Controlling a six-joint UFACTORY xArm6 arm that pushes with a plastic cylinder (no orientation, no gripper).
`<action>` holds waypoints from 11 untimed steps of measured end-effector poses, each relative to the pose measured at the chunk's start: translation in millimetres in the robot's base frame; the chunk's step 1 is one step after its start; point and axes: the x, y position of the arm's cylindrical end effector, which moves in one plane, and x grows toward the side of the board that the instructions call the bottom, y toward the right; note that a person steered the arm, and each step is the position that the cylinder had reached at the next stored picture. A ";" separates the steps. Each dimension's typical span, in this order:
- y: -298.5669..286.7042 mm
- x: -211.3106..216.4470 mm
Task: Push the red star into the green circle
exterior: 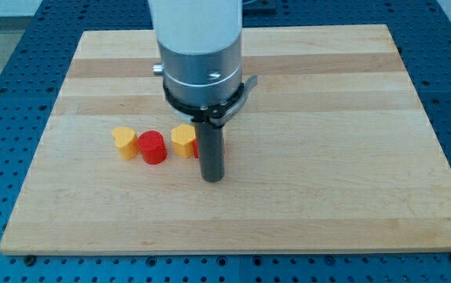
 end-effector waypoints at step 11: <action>14.2 -62.4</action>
